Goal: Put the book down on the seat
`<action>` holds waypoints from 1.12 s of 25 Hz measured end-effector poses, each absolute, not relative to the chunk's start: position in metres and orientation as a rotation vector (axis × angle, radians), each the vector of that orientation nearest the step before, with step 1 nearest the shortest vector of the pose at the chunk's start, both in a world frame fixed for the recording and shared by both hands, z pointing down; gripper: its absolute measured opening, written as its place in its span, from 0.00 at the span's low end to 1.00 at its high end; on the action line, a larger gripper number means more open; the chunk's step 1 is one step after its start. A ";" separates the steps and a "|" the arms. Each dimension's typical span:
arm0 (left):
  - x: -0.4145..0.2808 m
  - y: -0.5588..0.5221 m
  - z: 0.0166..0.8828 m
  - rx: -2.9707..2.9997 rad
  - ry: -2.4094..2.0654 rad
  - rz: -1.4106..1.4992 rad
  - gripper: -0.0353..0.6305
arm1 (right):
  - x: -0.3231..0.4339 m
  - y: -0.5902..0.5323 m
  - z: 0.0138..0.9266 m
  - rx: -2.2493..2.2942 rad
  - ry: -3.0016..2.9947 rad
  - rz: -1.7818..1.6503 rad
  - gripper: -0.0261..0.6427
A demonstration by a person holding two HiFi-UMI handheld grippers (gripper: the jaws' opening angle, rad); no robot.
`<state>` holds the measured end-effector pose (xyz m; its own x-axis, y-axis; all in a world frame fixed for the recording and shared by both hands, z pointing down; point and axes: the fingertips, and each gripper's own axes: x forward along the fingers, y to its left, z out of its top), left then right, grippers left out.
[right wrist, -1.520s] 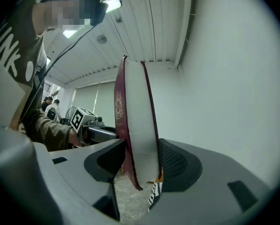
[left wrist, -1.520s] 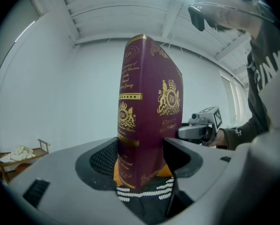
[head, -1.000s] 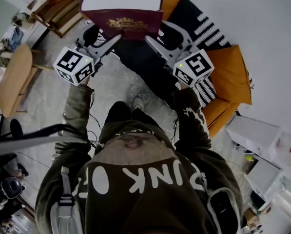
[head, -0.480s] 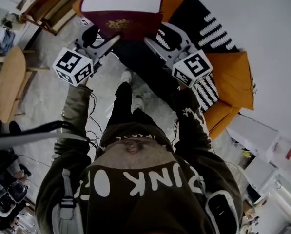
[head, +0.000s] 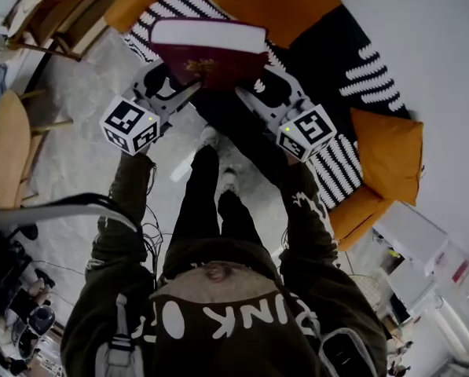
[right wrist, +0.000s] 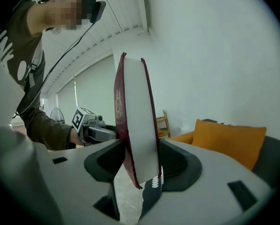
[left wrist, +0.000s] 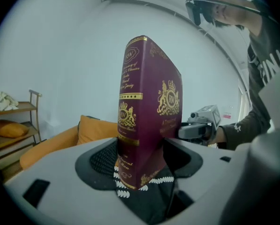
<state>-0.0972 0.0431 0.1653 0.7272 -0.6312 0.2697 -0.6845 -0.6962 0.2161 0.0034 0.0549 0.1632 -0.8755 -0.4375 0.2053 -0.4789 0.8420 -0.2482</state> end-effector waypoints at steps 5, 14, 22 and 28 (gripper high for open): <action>-0.115 0.009 0.271 2.538 -0.994 0.288 0.49 | -0.014 0.020 0.269 0.701 -2.814 0.593 0.36; -0.104 -0.032 0.433 2.389 -0.931 0.354 0.49 | -0.005 -0.021 0.432 0.705 -2.688 0.850 0.36; -0.117 -0.042 0.546 2.249 -0.888 0.400 0.49 | -0.018 -0.034 0.543 0.662 -2.566 1.008 0.36; -0.117 -0.058 0.589 2.193 -0.869 0.382 0.49 | -0.017 -0.052 0.584 0.666 -2.521 1.100 0.36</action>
